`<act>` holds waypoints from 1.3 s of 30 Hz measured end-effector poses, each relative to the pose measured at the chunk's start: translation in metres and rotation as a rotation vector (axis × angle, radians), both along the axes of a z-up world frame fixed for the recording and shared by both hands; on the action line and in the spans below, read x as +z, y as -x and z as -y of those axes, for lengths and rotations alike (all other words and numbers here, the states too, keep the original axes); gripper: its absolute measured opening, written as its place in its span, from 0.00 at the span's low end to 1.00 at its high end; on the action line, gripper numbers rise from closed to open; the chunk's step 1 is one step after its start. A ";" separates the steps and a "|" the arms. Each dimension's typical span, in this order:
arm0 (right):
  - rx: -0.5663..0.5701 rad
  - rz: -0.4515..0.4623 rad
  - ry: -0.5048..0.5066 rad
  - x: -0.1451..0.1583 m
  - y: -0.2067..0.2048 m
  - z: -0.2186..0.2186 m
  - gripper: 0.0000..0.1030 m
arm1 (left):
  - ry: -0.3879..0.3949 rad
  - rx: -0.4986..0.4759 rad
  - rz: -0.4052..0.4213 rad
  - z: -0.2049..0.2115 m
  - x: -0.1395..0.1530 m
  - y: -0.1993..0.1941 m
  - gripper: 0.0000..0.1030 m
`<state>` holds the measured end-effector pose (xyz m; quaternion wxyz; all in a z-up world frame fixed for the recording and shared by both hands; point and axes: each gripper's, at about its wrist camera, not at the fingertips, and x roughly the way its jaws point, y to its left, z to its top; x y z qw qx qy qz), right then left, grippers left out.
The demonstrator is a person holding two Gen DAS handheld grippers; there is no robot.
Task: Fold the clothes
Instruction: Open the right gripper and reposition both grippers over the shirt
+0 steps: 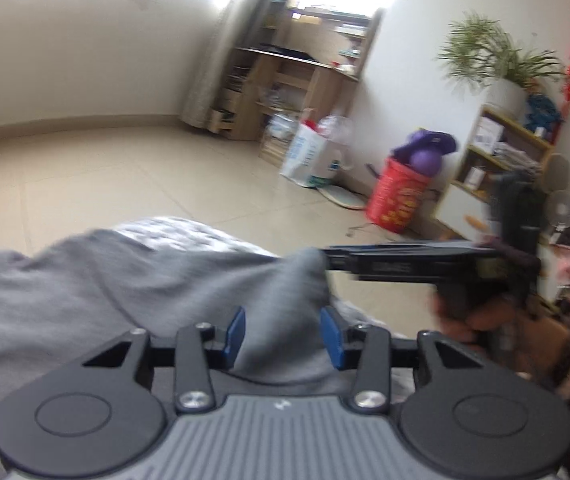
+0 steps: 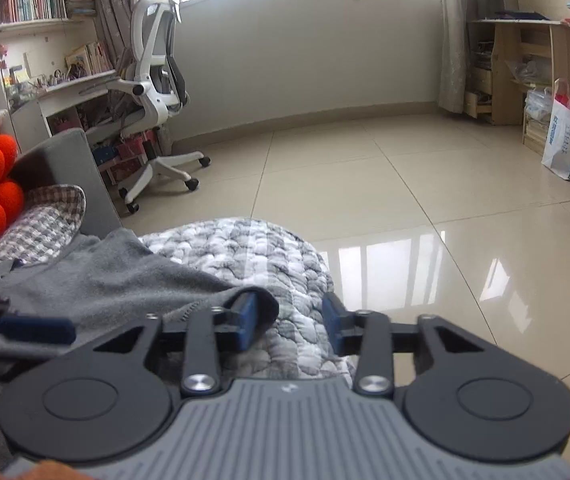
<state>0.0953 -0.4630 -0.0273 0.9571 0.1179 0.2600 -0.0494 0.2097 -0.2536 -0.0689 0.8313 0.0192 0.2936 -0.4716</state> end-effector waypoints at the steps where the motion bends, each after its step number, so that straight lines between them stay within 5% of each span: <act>1: 0.001 0.010 -0.001 0.003 0.001 -0.001 0.40 | -0.015 0.033 0.011 -0.002 -0.001 -0.007 0.41; 7: 0.008 0.081 0.007 0.027 0.001 -0.009 0.40 | -0.018 0.148 -0.030 0.000 -0.013 -0.043 0.39; 16: 0.255 -0.025 0.053 0.014 -0.010 -0.070 0.36 | 0.008 0.172 -0.050 0.003 -0.019 -0.051 0.41; 19: 0.256 -0.109 0.086 -0.001 -0.006 -0.078 0.32 | 0.039 0.177 -0.080 -0.001 -0.021 -0.056 0.41; 28: 0.207 -0.122 0.159 -0.003 0.049 -0.093 0.33 | 0.075 0.189 -0.120 -0.004 -0.025 -0.062 0.41; 33: 0.197 -0.127 0.066 0.009 0.048 -0.081 0.31 | 0.063 0.198 -0.094 -0.006 -0.017 -0.055 0.43; 39: 0.182 -0.087 0.112 0.034 0.048 -0.087 0.34 | 0.044 0.217 -0.030 -0.026 -0.005 -0.036 0.56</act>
